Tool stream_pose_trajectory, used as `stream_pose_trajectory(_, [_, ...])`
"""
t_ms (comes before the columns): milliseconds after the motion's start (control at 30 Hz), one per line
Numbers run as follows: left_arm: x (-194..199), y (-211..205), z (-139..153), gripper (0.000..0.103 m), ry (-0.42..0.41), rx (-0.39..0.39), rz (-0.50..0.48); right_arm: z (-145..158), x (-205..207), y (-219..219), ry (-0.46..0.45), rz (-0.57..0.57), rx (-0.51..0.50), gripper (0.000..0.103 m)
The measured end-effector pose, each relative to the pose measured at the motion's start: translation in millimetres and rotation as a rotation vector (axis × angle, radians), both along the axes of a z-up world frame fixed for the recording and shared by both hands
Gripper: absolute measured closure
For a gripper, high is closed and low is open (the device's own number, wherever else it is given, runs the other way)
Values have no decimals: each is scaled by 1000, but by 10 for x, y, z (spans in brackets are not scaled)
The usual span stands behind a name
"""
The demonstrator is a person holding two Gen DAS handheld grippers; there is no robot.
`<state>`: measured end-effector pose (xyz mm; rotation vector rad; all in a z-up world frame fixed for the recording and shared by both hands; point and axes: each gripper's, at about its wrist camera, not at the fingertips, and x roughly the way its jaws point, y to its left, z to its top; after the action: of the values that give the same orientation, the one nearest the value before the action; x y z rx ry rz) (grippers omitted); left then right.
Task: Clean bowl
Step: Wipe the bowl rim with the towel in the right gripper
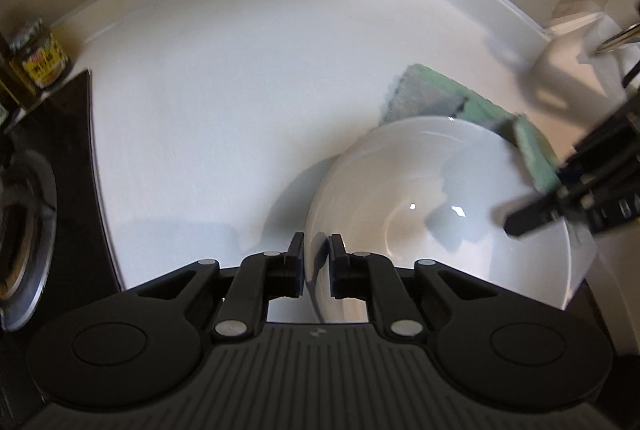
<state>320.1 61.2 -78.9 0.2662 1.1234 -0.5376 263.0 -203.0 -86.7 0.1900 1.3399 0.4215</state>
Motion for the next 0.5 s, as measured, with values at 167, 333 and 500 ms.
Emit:
stream_pose_trajectory(167, [60,11,117,90,11,-3,-118,83,83,65,-41,191,-98,89])
stream_pose_trajectory(333, [159,-127,163,89,9,56,-252,177,122,311,-127,467,-247,89])
stream_pose_trajectory(500, [241,-267,100,91,25,87,-310,200,198,434,-176,672,-279,89])
